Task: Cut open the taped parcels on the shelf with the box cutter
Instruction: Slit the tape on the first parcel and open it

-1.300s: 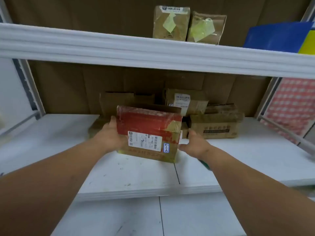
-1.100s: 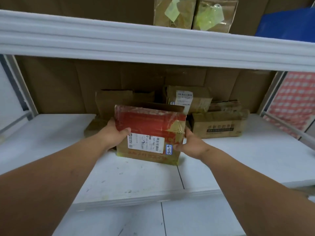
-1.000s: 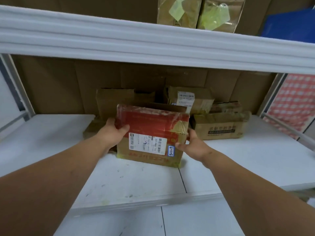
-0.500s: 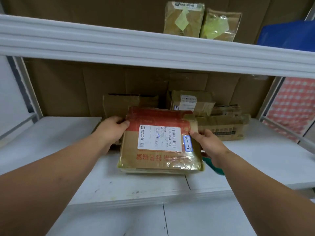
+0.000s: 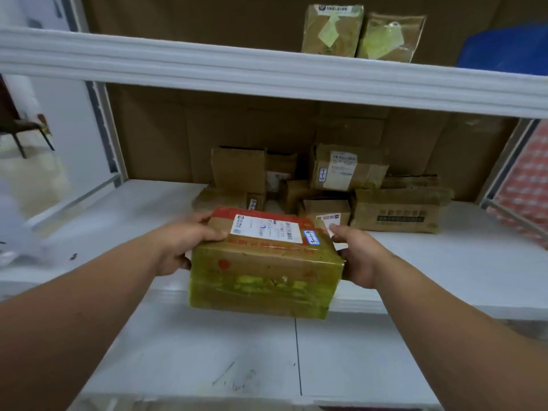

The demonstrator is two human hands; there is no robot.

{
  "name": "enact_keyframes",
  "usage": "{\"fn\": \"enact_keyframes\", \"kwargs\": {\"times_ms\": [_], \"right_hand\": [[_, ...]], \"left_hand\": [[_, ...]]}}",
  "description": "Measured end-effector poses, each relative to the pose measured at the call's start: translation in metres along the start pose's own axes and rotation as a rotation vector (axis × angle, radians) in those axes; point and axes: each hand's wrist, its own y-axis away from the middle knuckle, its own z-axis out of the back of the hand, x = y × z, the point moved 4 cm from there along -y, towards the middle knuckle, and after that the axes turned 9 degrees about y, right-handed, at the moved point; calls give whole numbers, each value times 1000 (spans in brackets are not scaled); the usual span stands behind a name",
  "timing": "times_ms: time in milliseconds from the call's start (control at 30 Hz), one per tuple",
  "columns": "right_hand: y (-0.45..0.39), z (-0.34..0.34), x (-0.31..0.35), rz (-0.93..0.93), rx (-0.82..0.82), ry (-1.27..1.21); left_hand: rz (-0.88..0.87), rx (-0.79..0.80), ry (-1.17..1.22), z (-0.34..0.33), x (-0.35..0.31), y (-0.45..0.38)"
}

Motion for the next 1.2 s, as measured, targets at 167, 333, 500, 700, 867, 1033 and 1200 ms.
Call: {"fn": "enact_keyframes", "kwargs": {"times_ms": [167,333,500,700,867,1033,1200], "right_hand": [[7,-18,-3,149,281,-127],[-4,-27,-10,139,289,178],[-23,-35,-16,176,181,319],[-33,-28,-15,158,90,374],[-40,6,-11,148,-134,376],[-57,55,-35,50,-436,986],[-75,93,-68,-72,-458,1300]], "left_hand": [[-63,-244,145,17,18,0],[-222,-332,-54,28,16,-10],[-139,-15,-335,25,21,-15],[-447,-82,-1028,10,1,-25],[-519,58,-1429,-27,-11,-38],[-482,99,-1469,-66,-19,-42],[-429,156,-1455,-98,-20,-44]]}}
